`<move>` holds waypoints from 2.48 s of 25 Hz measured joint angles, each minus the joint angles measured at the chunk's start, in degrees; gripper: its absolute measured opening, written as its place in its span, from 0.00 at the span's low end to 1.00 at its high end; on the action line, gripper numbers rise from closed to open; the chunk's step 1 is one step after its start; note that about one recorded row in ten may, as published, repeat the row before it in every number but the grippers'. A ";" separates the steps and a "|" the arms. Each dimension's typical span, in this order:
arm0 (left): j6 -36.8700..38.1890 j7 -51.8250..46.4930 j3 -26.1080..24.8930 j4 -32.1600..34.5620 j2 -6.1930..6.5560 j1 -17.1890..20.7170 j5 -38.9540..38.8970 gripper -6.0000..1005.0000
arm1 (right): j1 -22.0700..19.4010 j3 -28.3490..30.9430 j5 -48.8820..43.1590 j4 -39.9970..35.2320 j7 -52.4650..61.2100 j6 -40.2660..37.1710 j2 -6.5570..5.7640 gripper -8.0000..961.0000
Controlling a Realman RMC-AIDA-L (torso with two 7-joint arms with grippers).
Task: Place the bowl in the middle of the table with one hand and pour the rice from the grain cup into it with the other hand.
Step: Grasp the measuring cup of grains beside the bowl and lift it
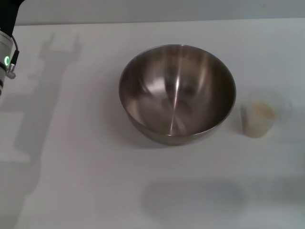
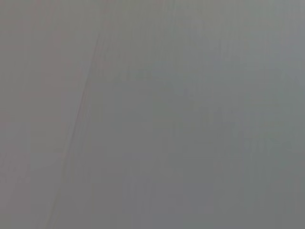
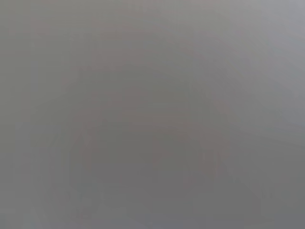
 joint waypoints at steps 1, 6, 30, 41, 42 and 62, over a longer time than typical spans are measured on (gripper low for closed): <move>0.00 0.00 0.00 0.00 0.00 0.00 0.00 0.74 | 0.00 0.00 0.00 0.00 0.00 0.00 0.00 0.74; 0.30 0.04 0.04 -0.01 0.08 1.07 0.59 0.75 | -6.20 -5.19 -0.02 4.80 0.03 -1.30 0.00 0.74; -0.22 0.26 -0.04 -0.26 0.22 1.84 4.95 0.72 | -14.05 -21.09 0.07 9.49 -0.53 8.23 0.14 0.74; -0.07 0.26 -0.42 -0.15 0.20 1.93 5.10 0.72 | -13.60 -21.94 0.06 10.77 -1.66 12.68 0.07 0.74; -0.05 0.26 -0.43 -0.17 0.21 1.90 5.12 0.72 | -13.55 -21.94 0.06 11.18 -2.55 13.20 0.03 0.74; 0.18 0.83 -0.46 -0.33 0.28 1.91 5.20 0.72 | -11.05 -21.75 0.42 12.87 -6.41 21.18 -0.06 0.74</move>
